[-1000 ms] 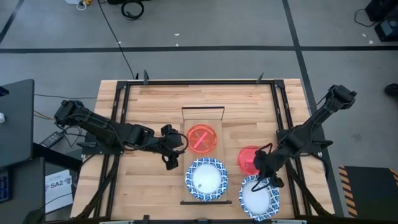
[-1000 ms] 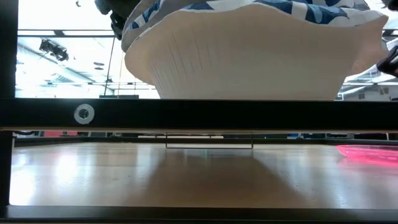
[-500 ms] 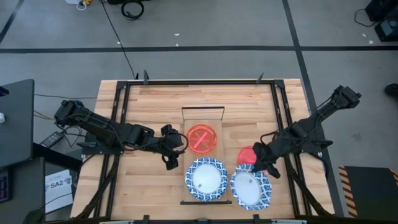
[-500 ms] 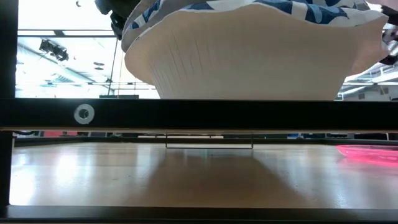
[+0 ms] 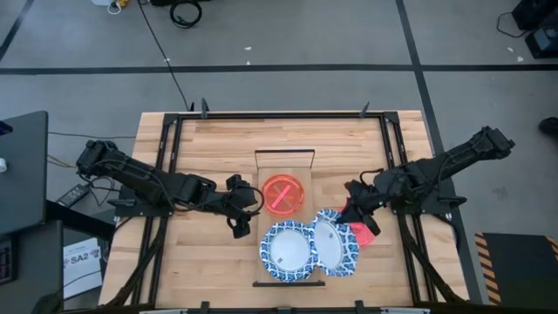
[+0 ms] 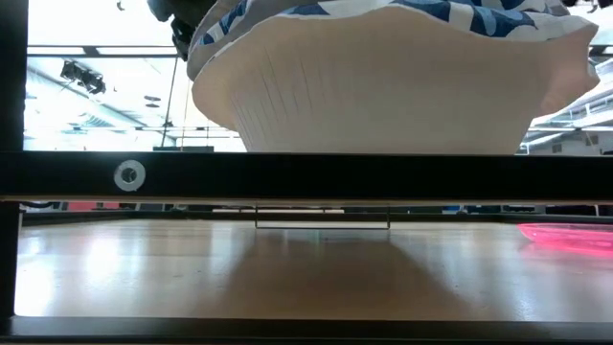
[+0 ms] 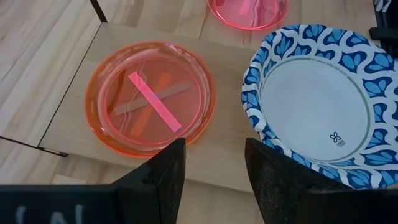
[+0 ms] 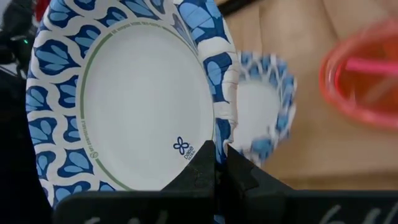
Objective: Place and stack plates onto a shelf
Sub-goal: Stack the blue patterned bowl on the blue patterned bowl on the shelf
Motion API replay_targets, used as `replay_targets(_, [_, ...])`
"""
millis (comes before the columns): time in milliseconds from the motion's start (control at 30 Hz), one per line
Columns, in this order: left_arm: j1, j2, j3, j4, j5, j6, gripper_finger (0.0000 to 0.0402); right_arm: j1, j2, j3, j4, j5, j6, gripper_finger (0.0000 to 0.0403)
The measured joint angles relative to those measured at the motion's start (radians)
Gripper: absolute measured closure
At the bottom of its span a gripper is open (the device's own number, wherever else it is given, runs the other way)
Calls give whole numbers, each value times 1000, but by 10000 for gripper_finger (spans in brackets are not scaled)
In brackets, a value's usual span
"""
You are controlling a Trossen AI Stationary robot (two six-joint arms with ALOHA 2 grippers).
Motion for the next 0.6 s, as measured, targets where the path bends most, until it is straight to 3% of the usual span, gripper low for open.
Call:
replay_targets(200, [0,0,0,-1,0,1,230,-61,73,125,-19,-51,-103,393])
replay_targets(600, [0,0,0,-3,0,3,230,-139,390,458,-297,-101,-330,392])
